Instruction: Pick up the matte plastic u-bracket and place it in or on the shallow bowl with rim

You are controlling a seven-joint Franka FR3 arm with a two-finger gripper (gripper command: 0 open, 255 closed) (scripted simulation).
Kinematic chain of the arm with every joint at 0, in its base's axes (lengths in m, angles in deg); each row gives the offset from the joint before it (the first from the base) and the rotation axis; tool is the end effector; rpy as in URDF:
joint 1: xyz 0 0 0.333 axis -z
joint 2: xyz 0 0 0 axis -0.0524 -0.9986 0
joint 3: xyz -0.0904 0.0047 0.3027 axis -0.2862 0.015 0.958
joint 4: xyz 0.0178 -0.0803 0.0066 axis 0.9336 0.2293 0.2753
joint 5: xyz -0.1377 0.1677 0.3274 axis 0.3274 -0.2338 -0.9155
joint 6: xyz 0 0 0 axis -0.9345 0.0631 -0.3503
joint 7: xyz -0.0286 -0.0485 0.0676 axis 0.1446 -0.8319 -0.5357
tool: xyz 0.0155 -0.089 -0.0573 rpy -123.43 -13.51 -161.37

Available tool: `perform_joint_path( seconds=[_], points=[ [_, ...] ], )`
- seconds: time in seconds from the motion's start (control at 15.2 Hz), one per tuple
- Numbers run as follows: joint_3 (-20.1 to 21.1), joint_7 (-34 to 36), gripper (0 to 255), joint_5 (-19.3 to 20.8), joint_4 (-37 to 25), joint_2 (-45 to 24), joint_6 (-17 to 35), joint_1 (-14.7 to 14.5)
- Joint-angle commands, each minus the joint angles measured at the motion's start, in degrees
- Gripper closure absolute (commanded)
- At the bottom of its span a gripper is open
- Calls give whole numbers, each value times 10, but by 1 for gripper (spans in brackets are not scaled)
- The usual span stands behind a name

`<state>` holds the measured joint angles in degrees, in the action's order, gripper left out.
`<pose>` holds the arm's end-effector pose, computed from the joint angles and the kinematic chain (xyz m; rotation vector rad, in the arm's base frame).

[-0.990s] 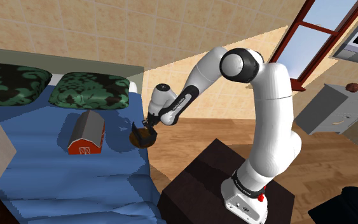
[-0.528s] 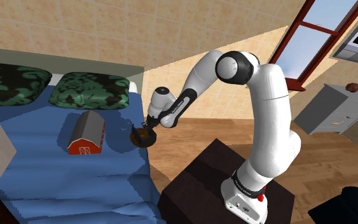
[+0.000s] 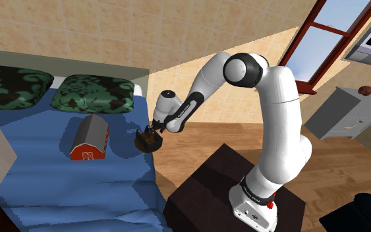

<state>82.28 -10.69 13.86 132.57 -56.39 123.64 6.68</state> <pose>0.5743 0.0214 0.1021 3.0929 -0.3367 0.2577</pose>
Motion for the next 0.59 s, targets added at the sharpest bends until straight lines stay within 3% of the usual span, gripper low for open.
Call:
perform_joint_path(
  seconds=[0.0, 0.26, 0.53],
  points=[
    [0, 0, 0, 0, -1, 0, -1, 0],
    [39, -21, 0, -24, 44, 77, -38, 31],
    [39, -21, 0, -25, 44, 77, -37, 31]
  ],
)
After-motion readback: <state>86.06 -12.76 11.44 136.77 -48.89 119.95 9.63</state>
